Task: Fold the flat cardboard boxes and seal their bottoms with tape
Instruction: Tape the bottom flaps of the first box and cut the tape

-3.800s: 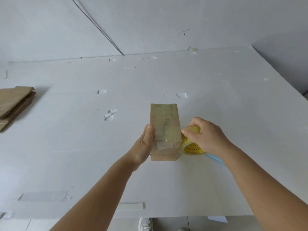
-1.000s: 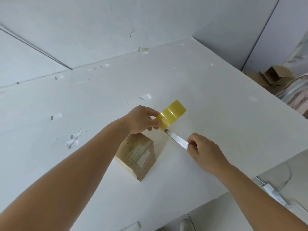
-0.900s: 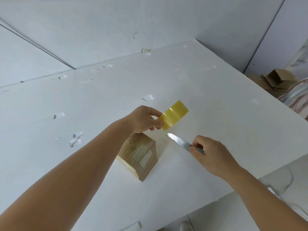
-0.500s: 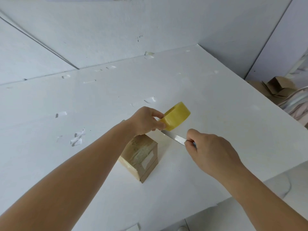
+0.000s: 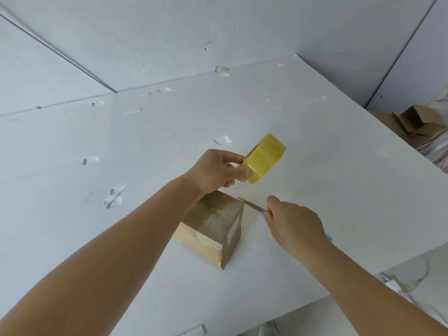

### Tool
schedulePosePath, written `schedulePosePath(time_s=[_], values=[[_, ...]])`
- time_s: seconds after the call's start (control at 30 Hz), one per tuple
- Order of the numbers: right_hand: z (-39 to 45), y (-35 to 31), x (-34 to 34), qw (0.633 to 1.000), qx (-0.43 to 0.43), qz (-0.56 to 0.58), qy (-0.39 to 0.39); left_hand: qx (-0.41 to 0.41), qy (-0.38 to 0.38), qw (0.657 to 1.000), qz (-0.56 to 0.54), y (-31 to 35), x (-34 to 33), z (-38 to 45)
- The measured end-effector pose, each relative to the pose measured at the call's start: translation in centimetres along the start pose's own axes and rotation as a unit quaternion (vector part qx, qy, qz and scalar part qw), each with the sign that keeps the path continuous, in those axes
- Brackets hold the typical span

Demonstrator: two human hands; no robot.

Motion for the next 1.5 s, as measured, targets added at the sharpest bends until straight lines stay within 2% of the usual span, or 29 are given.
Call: schedulePosePath(time_s=[0.27,0.33,0.4,0.5,0.7,0.77,1.0,1.27,1.4,1.5], values=[[1.1,2.3,-3.6,0.990,-0.065,0.126,0.010,0.016,0.008,1.000,0.009,-0.4,-0.1,0.3],[0.9,2.0,-2.7,0.967,-0.065,0.241,0.045,0.015,0.010,1.000,0.010,-0.4,-0.1,0.3],[0.5,1.1,-1.7,0.909,-0.078,0.406,0.055,0.013,0.013,1.000,0.005,-0.3,-0.2,0.3],[0.2,-1.5,-1.7,0.782,-0.115,0.613,0.002,0.011,0.015,1.000,0.007,-0.1,-0.3,0.4],[0.6,-3.9,-2.7,0.631,-0.181,0.754,0.000,0.010,0.021,1.000,0.000,0.0,-0.3,0.2],[0.6,-4.3,-2.7,0.595,-0.193,0.780,0.013,0.010,0.029,1.000,0.000,-0.1,-0.3,0.2],[0.6,-4.3,-2.8,0.577,-0.229,0.783,0.048,-0.005,0.091,0.996,-0.001,-0.6,0.0,0.0],[0.7,-4.5,-2.5,0.562,-0.222,0.793,0.080,-0.013,0.151,0.988,-0.034,-0.6,0.7,-0.7],[0.0,-5.2,-3.0,0.571,-0.217,0.789,0.071,-0.009,0.208,0.969,-0.137,-0.7,2.5,-0.6],[0.0,-5.1,-3.0,0.563,-0.217,0.794,0.076,-0.022,0.192,0.971,-0.140,-0.6,2.5,-0.6]])
Point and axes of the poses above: each hand's wrist, its own z-axis towards the middle knuckle, its own x-axis out of the back of the hand, y = z × x, the point moved 9 cm from there along z, towards the middle knuckle, and after that the axes turned 3 degrees about x, right-handed, at the moved point
